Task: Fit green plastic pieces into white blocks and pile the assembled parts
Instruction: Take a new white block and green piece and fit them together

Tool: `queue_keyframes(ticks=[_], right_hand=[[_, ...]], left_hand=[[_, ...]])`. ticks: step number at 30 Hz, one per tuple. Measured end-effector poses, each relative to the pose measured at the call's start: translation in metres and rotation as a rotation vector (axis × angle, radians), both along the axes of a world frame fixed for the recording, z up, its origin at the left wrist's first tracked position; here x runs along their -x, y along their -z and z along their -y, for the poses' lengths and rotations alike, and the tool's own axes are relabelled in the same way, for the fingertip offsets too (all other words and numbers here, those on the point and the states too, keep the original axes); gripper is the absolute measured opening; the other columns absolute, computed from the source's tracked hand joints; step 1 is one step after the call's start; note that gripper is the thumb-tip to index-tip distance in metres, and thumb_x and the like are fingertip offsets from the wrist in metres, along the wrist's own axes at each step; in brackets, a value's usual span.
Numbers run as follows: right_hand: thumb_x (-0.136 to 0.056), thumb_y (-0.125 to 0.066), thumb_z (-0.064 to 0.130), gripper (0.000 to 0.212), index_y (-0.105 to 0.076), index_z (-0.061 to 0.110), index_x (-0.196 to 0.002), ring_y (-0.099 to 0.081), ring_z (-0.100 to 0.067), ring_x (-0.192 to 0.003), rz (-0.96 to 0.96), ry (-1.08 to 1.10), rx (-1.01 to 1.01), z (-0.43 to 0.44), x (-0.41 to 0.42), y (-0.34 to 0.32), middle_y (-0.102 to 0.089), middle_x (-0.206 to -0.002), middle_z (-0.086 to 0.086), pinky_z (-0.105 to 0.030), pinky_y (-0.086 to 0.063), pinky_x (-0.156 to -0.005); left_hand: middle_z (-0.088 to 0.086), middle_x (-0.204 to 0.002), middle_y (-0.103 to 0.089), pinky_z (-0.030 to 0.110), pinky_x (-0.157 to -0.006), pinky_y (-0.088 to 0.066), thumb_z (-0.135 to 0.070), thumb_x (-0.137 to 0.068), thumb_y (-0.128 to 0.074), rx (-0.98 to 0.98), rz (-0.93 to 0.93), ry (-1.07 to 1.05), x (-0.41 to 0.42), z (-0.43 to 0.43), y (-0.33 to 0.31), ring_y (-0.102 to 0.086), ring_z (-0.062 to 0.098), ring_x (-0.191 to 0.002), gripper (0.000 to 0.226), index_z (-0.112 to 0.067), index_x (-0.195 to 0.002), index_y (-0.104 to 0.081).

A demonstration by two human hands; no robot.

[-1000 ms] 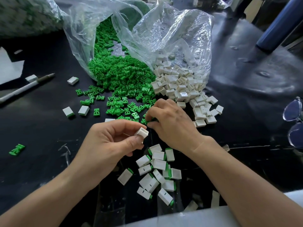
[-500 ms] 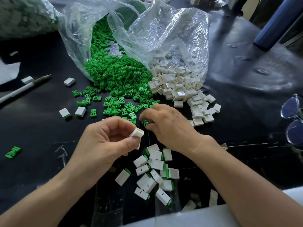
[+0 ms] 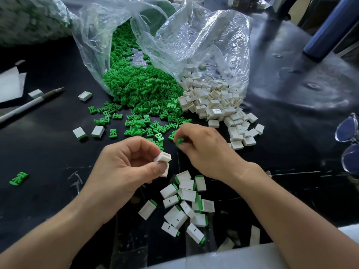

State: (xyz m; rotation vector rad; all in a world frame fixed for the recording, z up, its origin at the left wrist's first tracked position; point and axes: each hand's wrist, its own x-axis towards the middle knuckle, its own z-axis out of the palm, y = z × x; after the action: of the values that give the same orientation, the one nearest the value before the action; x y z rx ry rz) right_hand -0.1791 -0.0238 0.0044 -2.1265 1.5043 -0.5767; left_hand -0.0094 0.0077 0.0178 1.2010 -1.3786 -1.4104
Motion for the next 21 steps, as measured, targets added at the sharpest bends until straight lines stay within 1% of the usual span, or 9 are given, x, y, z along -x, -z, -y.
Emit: queue_keyframes(ticks=[3, 6, 8, 10, 12, 13, 16, 19, 21], right_hand=[[-0.087, -0.059, 0.009, 0.012, -0.065, 0.018, -0.092, -0.046, -0.001, -0.059, 0.242, 0.033, -0.064, -0.003, 0.004, -0.005, -0.051, -0.067, 0.013, -0.011, -0.034, -0.058], [-0.088, -0.059, 0.011, 0.018, -0.069, 0.023, -0.098, -0.044, -0.001, -0.055, 0.355, 0.0, -0.102, -0.007, 0.004, -0.011, -0.05, -0.064, 0.01, -0.012, -0.033, -0.055], [-0.087, -0.06, 0.012, 0.017, -0.067, 0.02, -0.1, -0.048, -0.002, -0.061, 0.396, -0.016, -0.13, -0.009, 0.003, -0.014, -0.054, -0.068, 0.008, -0.017, -0.041, -0.059], [-0.086, -0.062, 0.013, 0.009, -0.064, 0.017, -0.093, -0.055, -0.011, -0.071, 0.432, 0.0, -0.153, -0.01, 0.002, -0.015, -0.059, -0.076, 0.004, -0.032, -0.05, -0.073], [-0.086, -0.062, 0.013, 0.004, -0.06, 0.016, -0.086, -0.059, -0.021, -0.076, 0.451, 0.014, -0.154, -0.011, 0.001, -0.016, -0.062, -0.078, -0.002, -0.043, -0.05, -0.078], [-0.086, -0.062, 0.011, 0.006, -0.059, 0.015, -0.083, -0.061, -0.023, -0.077, 0.467, 0.019, -0.153, -0.011, 0.001, -0.017, -0.063, -0.078, -0.005, -0.044, -0.05, -0.077], [-0.084, -0.063, 0.005, 0.015, -0.059, 0.019, -0.078, -0.065, -0.016, -0.067, 0.537, 0.014, -0.132, -0.013, 0.002, -0.017, -0.061, -0.07, 0.0, -0.035, -0.055, -0.07], [-0.083, -0.065, 0.006, 0.014, -0.069, 0.018, -0.088, -0.062, -0.019, -0.068, 0.529, -0.008, -0.105, -0.015, 0.002, -0.018, -0.065, -0.073, -0.003, -0.031, -0.054, -0.067], [-0.083, -0.065, 0.006, 0.016, -0.071, 0.014, -0.095, -0.061, -0.014, -0.071, 0.507, -0.012, -0.098, -0.014, 0.001, -0.017, -0.064, -0.077, 0.003, -0.024, -0.052, -0.068]], left_hand=[[0.005, -0.064, -0.069, 0.014, -0.048, -0.047, -0.019, -0.054, -0.071, 0.005, -0.004, -0.01, 0.0, 0.0, 0.0, -0.062, 0.008, -0.054, 0.018, -0.015, -0.071, -0.069], [0.008, -0.069, -0.07, 0.015, -0.048, -0.048, -0.02, -0.056, -0.07, 0.015, 0.01, -0.021, -0.001, 0.001, 0.001, -0.064, 0.011, -0.057, 0.019, -0.016, -0.075, -0.07], [0.008, -0.071, -0.071, 0.016, -0.049, -0.048, -0.023, -0.055, -0.07, 0.021, 0.021, -0.03, -0.001, 0.002, 0.001, -0.066, 0.012, -0.059, 0.022, -0.017, -0.076, -0.07], [0.007, -0.072, -0.071, 0.016, -0.049, -0.049, -0.025, -0.054, -0.07, 0.021, 0.022, -0.038, -0.002, 0.002, 0.001, -0.066, 0.013, -0.06, 0.024, -0.017, -0.076, -0.07], [0.006, -0.071, -0.071, 0.016, -0.049, -0.049, -0.025, -0.053, -0.07, 0.02, 0.021, -0.045, -0.002, 0.002, 0.001, -0.066, 0.012, -0.06, 0.024, -0.018, -0.076, -0.071], [0.005, -0.07, -0.071, 0.016, -0.049, -0.049, -0.025, -0.052, -0.07, 0.019, 0.018, -0.049, -0.002, 0.003, 0.001, -0.066, 0.011, -0.059, 0.024, -0.018, -0.075, -0.07], [0.002, -0.069, -0.071, 0.016, -0.049, -0.049, -0.028, -0.05, -0.07, 0.019, 0.006, -0.06, -0.002, 0.003, 0.001, -0.065, 0.01, -0.059, 0.025, -0.02, -0.074, -0.071], [0.002, -0.068, -0.071, 0.016, -0.049, -0.049, -0.03, -0.049, -0.071, 0.019, 0.008, -0.062, -0.002, 0.003, 0.002, -0.065, 0.01, -0.059, 0.026, -0.021, -0.073, -0.071], [0.002, -0.068, -0.07, 0.016, -0.049, -0.049, -0.03, -0.049, -0.071, 0.02, 0.006, -0.06, -0.003, 0.003, 0.002, -0.065, 0.01, -0.059, 0.025, -0.021, -0.073, -0.072]])
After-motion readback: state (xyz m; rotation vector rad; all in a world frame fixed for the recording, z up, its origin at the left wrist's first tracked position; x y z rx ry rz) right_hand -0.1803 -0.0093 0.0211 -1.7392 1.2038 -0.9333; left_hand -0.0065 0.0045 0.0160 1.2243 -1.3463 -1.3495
